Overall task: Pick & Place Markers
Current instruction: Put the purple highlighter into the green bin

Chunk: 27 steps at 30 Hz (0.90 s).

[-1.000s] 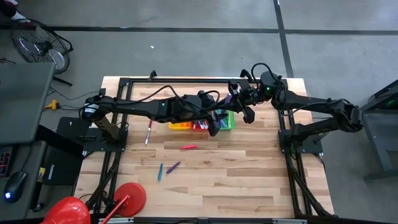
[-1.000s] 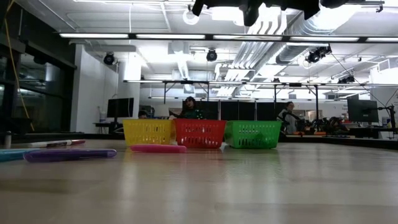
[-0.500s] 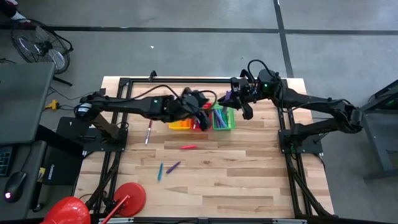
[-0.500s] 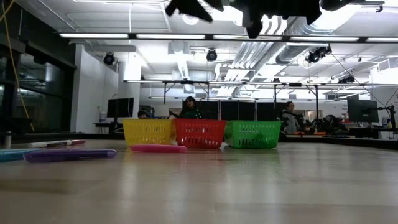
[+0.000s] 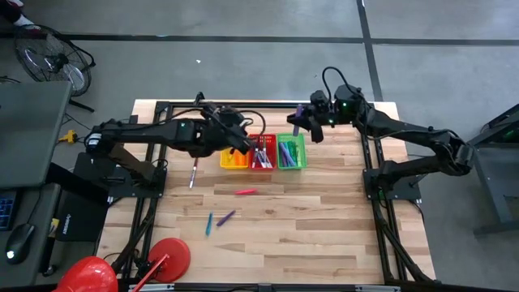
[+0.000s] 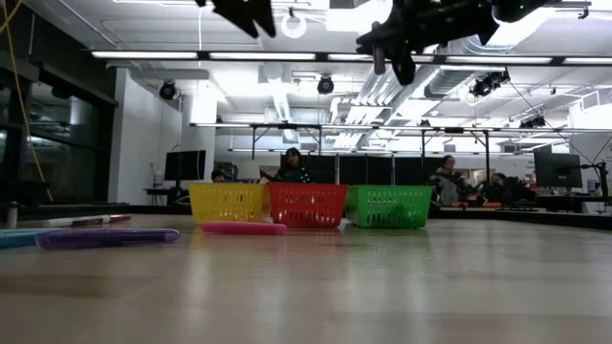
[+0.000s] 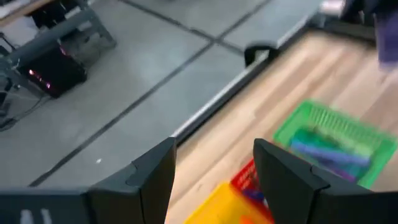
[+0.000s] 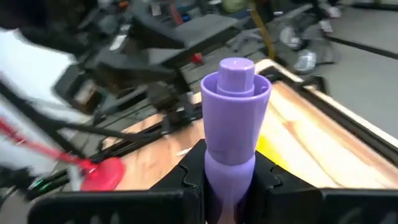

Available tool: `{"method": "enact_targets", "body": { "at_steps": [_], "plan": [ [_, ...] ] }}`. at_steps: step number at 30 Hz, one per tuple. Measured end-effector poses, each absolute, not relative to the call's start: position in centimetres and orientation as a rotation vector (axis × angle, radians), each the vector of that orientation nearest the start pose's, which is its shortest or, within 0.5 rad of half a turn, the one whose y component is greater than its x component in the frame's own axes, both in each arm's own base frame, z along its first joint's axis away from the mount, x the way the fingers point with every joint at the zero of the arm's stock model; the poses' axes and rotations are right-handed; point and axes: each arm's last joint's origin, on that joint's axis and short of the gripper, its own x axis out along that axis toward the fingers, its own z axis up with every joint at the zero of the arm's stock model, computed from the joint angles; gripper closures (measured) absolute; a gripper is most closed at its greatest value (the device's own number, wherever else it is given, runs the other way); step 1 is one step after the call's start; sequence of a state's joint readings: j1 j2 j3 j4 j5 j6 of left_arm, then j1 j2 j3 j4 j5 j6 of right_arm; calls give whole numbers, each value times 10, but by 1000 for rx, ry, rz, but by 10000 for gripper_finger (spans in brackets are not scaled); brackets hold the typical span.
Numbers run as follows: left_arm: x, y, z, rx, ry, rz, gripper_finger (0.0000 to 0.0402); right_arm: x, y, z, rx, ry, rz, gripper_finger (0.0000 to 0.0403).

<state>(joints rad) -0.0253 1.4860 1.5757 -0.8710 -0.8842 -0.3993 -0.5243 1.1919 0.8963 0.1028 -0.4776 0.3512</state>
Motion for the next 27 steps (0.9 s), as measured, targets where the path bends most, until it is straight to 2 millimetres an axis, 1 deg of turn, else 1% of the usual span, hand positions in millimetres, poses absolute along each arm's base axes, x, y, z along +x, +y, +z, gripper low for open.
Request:
{"method": "enact_targets", "body": {
  "at_steps": [1,4,6,9,12,15,17,19,21,25,27],
  "plan": [
    [293,16,389,-4,562,932,193,237,-122,316,453,159,-108,356],
    [285,21,395,-21,555,938,193,237,-125,315,461,159,-174,356],
    [277,27,391,-12,602,945,193,240,-128,310,493,167,-217,356],
    [277,37,384,-38,599,940,193,249,-133,297,557,206,-239,356],
    [272,46,373,-46,644,894,193,259,-139,280,632,258,-254,356],
    [278,54,366,-62,588,833,193,268,-143,264,705,305,-272,356],
    [282,60,354,-65,611,780,193,272,-146,256,755,325,-287,356],
    [283,66,351,-66,606,736,193,274,-148,249,805,340,-304,356],
    [284,73,351,-76,560,702,193,276,-149,245,844,351,-318,356],
    [285,88,337,-75,584,641,193,276,-150,241,892,365,-361,356],
    [285,95,340,-80,533,609,193,275,-149,240,902,402,-412,356]
  ]
}}
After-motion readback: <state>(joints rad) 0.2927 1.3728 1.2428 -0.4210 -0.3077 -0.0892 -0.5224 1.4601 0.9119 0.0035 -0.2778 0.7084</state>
